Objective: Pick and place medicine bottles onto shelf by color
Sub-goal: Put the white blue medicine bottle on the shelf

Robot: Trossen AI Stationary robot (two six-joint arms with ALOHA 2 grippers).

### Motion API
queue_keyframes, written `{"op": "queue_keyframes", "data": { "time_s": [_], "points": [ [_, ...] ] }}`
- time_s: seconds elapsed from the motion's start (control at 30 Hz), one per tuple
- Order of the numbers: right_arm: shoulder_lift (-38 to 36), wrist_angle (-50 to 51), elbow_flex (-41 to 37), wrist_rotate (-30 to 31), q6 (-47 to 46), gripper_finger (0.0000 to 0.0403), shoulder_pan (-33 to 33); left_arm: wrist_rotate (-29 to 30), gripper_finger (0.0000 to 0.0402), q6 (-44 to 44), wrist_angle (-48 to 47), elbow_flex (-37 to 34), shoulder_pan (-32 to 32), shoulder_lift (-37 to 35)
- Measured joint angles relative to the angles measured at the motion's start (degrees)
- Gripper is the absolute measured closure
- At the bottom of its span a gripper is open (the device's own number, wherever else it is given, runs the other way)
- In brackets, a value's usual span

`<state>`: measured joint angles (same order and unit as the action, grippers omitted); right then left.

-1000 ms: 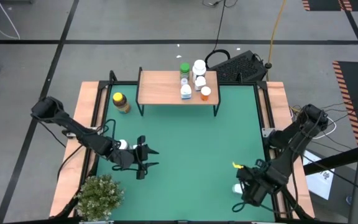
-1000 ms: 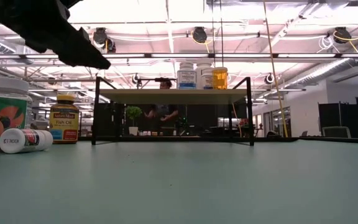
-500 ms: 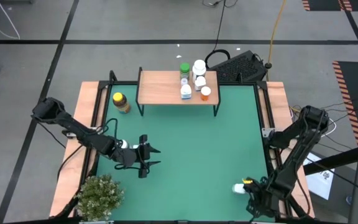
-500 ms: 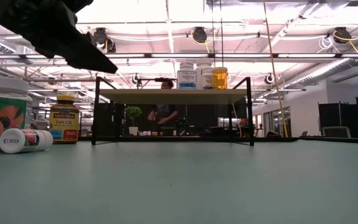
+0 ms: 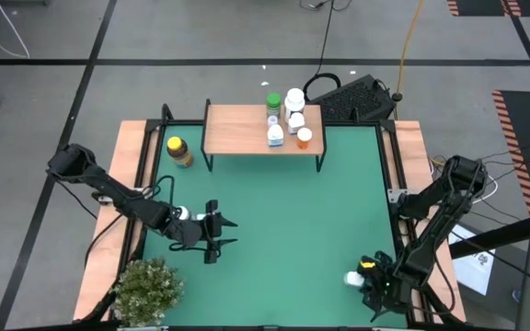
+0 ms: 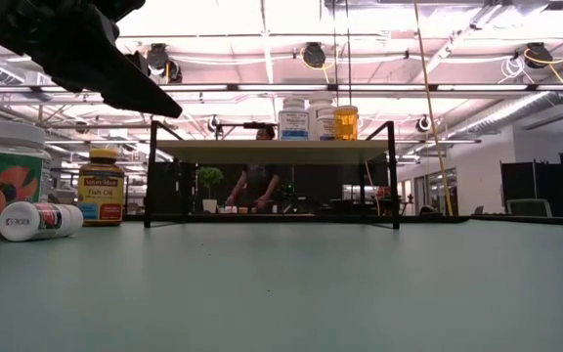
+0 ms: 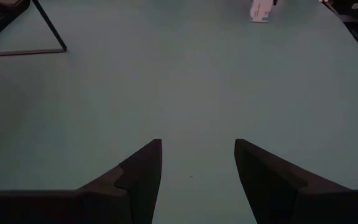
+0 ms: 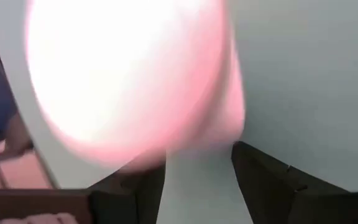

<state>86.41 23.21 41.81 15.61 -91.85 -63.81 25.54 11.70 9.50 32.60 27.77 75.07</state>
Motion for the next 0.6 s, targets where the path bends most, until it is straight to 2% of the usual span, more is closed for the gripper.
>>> {"op": "queue_keyframes", "data": {
  "time_s": [0.27, 0.47, 0.6],
  "points": [
    [0.09, -0.74, -0.17, 8.67, 10.18, 0.024, 1.95, 0.0, 0.0197, -0.07, -0.28, 0.0, -0.1, 0.0],
    [0.01, -3.91, -0.32, 22.56, 22.54, 0.0247, 4.25, 0.0, 0.0197, -0.76, -0.37, 0.0, -0.11, 0.0],
    [0.01, -8.63, -1.48, 24.9, 28.72, 0.0247, 5.77, -0.01, 0.0197, -0.2, -1.61, 0.02, 0.22, 0.0]
  ]
}}
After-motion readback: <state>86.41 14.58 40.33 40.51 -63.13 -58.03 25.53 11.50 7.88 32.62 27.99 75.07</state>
